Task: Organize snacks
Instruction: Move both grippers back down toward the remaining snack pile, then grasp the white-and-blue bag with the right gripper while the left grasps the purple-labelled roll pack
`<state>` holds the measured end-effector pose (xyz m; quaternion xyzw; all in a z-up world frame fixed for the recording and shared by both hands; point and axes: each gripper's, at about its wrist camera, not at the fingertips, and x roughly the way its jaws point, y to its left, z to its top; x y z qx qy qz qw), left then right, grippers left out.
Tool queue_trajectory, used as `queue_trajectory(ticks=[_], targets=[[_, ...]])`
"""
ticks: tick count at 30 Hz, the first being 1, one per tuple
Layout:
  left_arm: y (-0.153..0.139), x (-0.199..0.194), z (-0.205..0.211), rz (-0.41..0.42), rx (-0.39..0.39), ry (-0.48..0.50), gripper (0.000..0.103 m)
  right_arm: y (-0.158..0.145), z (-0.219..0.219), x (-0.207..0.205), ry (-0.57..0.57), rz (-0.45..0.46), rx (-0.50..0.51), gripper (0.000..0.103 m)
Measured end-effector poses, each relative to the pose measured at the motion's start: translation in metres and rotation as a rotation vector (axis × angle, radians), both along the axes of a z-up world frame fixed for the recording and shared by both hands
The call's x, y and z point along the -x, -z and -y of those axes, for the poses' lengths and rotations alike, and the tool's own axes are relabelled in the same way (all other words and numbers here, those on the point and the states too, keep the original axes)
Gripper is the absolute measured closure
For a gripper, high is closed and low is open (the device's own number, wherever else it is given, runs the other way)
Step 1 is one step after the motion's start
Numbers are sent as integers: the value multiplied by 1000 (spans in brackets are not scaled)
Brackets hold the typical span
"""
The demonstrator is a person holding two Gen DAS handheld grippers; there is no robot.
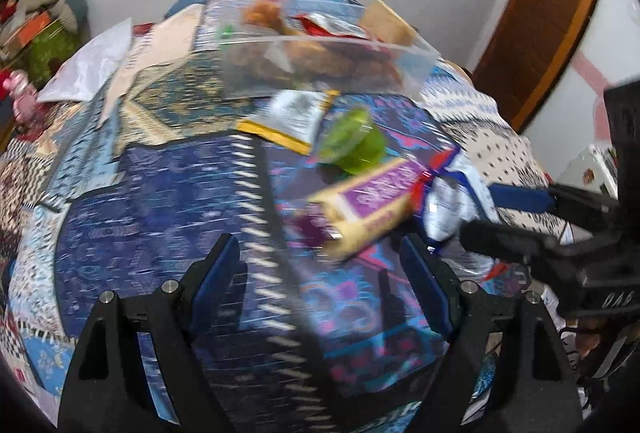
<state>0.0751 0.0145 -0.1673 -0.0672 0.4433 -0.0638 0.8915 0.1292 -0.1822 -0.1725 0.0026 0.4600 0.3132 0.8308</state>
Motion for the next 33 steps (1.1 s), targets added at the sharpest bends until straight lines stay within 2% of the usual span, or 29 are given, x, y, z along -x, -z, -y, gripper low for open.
queue_trajectory(ticks=[3, 7, 10, 19, 25, 29, 33], targets=[[-1, -1, -15, -7, 16, -31, 21, 5, -12, 2, -15, 21, 54, 30], [0, -11, -18, -30, 38, -26, 21, 16, -20, -2, -21, 24, 99, 31], [2, -24, -7, -38, 34, 7, 21, 21, -13, -4, -22, 12, 79, 41], [20, -69, 37, -103, 24, 110, 21, 9, 29, -3, 45, 18, 53, 43], [26, -53, 57, -140, 29, 185, 21, -1, 67, -10, 130, 21, 19, 43], [25, -45, 71, -132, 7, 222, 21, -6, 82, -15, 164, 31, 3, 43], [28, -56, 82, -112, -48, 204, 35, -8, 86, -16, 171, 35, -10, 43]])
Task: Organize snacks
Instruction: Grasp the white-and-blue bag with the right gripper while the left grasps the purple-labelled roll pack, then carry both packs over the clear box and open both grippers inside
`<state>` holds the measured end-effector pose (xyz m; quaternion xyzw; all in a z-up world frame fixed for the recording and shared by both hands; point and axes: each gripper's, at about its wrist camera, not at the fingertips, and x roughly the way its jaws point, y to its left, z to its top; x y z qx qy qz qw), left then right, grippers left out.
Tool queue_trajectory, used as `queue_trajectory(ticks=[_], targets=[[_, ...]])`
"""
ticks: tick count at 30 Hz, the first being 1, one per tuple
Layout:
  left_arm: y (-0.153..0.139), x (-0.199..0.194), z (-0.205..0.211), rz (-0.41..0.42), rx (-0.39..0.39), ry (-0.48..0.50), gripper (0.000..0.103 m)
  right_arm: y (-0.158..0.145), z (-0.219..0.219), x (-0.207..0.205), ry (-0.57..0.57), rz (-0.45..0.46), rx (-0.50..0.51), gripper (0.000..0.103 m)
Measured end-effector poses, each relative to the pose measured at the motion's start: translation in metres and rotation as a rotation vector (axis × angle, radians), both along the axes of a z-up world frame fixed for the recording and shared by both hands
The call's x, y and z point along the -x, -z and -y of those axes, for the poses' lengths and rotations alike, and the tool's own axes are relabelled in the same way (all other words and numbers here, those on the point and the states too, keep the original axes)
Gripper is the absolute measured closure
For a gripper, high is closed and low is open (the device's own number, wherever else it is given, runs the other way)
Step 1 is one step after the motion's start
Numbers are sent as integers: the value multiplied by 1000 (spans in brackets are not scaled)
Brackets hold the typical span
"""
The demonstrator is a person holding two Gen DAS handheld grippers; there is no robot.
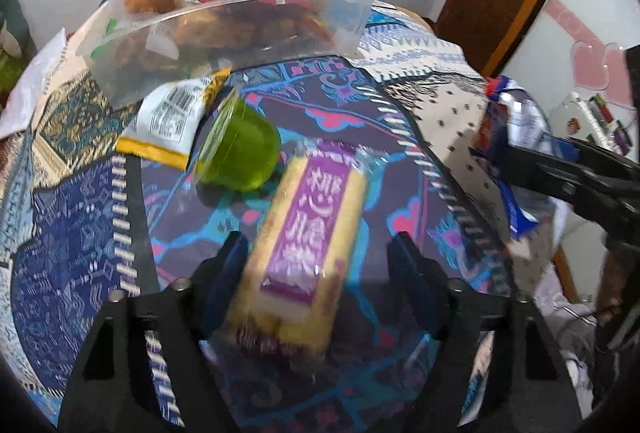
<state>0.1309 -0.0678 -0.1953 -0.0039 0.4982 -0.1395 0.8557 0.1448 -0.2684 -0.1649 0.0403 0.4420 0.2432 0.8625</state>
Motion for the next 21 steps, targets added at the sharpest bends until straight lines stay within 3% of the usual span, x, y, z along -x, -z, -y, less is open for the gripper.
queue_trajectory(ticks=[4, 9, 21], targets=[[1, -9, 9, 27, -12, -1, 57, -1, -1, 0, -3, 0, -11, 43], [-8, -6, 16, 54, 3, 6, 57, -4, 1, -1, -2, 7, -19, 43], [-81, -12, -24, 223, 87, -107, 59, -45, -12, -19, -16, 114, -50, 43]])
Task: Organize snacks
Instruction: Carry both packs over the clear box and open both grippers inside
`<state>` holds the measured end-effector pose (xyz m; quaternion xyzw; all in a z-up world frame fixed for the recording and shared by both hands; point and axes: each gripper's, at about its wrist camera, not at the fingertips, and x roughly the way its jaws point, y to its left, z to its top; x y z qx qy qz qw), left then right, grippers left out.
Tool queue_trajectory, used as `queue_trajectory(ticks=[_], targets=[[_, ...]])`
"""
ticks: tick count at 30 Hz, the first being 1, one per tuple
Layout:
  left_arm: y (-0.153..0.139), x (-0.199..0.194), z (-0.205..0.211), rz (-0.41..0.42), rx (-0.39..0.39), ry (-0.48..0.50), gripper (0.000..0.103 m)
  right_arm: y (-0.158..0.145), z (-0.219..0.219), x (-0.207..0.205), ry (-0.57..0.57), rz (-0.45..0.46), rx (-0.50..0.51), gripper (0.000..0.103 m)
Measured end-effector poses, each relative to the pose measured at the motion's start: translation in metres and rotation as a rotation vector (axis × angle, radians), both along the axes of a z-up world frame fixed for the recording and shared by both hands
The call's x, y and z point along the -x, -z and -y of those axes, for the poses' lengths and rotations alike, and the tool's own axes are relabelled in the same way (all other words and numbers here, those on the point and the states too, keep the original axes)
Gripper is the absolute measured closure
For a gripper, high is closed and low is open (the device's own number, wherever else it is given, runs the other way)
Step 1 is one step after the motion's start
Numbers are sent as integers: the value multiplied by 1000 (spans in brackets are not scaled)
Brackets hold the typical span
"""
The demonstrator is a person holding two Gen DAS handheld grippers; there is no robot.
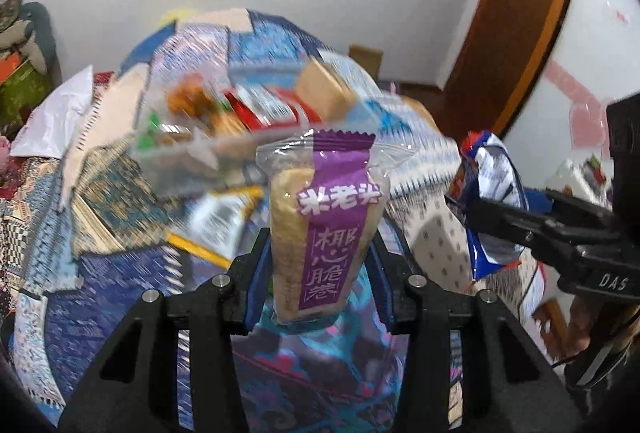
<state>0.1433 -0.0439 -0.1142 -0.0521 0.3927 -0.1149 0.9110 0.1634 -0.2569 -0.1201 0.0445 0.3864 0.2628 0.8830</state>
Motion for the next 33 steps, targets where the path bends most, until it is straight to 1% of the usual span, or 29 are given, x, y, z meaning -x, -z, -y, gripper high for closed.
queue_trajectory(ticks=[7, 11, 14, 20, 25, 30, 33], targets=[[-45, -22, -47, 95, 39, -96, 59, -27, -27, -26, -22, 79, -19, 43], [-59, -38, -68, 121, 61, -132, 59, -35, -42, -47, -30, 104, -28, 43], [-63, -55, -81, 133, 52, -161, 59, -36, -53, -64, -33, 110, -34, 43], [-50, -88, -97, 107, 55, -192, 59, -29, -75, -100, -47, 97, -34, 43], [-28, -118, -100, 52, 70, -176, 59, -19, -94, -126, -70, 81, -19, 43], [-12, -141, -92, 47, 17, -179, 59, -4, -114, -146, -85, 75, 23, 43], [-4, -153, -93, 29, 31, -179, 59, 6, -122, -155, -90, 65, 45, 43]])
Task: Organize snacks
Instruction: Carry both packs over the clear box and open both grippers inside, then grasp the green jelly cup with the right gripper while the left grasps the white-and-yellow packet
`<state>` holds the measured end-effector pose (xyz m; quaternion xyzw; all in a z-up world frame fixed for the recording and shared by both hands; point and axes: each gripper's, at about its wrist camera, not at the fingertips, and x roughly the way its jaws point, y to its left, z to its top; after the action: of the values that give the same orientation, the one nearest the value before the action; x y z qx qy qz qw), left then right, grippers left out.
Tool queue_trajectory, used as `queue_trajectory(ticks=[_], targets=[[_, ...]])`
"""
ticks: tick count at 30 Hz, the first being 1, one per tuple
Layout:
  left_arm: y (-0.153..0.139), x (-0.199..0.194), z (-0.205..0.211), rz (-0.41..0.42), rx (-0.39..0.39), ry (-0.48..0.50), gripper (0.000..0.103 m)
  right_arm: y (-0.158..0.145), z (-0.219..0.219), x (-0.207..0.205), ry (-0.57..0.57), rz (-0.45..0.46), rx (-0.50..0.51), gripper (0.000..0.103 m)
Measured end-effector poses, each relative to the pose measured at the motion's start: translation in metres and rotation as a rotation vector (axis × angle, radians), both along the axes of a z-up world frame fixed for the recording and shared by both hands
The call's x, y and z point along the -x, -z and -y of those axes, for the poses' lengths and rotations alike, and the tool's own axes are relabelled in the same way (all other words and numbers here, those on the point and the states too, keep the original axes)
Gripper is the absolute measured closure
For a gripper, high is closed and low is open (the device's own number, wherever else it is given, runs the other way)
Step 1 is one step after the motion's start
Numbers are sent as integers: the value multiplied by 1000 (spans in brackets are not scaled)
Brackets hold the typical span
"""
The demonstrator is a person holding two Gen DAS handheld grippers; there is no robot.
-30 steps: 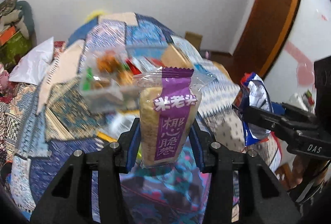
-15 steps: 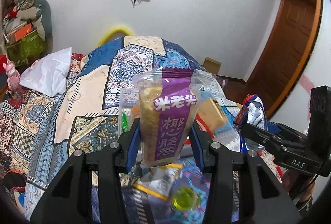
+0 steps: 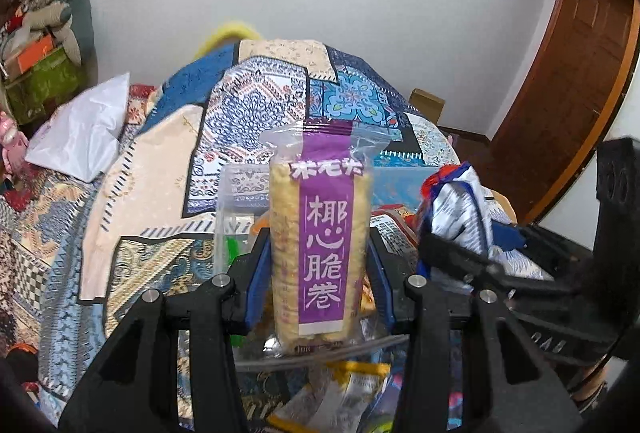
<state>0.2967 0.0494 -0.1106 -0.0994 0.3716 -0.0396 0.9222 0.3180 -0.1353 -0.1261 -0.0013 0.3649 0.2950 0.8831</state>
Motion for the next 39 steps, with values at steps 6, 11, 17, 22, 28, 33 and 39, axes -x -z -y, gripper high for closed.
queue_trajectory(ticks=[6, 11, 17, 22, 28, 33, 39], targets=[[18, -14, -3, -33, 7, -18, 59, 13, -5, -7, -21, -18, 17, 41], [20, -12, -6, -52, 11, -37, 51, 14, -4, -8, -7, -33, 33, 39], [-2, 12, -10, -6, 24, -39, 38, -4, 9, 5, 17, -8, 13, 27], [-19, 47, -11, 26, -8, -26, 37, -22, 21, 31, 6, 23, -4, 27], [-13, 89, -11, -8, -31, -4, 37, -16, 25, 72, -46, -2, 7, 15], [2, 121, -12, -52, -47, 10, 36, 10, 18, 106, -98, -43, 65, 15], [33, 148, -18, -128, -42, -3, 36, 45, 4, 114, -143, -142, 73, 15]])
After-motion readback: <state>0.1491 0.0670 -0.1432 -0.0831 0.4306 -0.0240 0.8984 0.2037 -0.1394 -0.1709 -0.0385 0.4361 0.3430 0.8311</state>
